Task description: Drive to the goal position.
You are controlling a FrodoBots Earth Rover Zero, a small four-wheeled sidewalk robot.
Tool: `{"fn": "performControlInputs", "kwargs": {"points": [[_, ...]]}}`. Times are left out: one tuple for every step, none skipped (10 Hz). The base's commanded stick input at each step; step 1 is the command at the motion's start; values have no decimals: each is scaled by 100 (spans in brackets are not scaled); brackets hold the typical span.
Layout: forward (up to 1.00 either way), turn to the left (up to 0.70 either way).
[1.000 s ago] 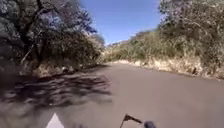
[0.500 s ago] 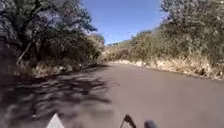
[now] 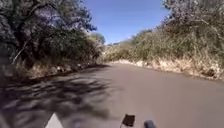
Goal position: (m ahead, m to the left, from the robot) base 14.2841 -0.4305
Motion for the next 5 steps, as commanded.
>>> {"fn": "performControlInputs", "kwargs": {"points": [[85,0],[85,0],[85,0],[85,0],[85,0]]}}
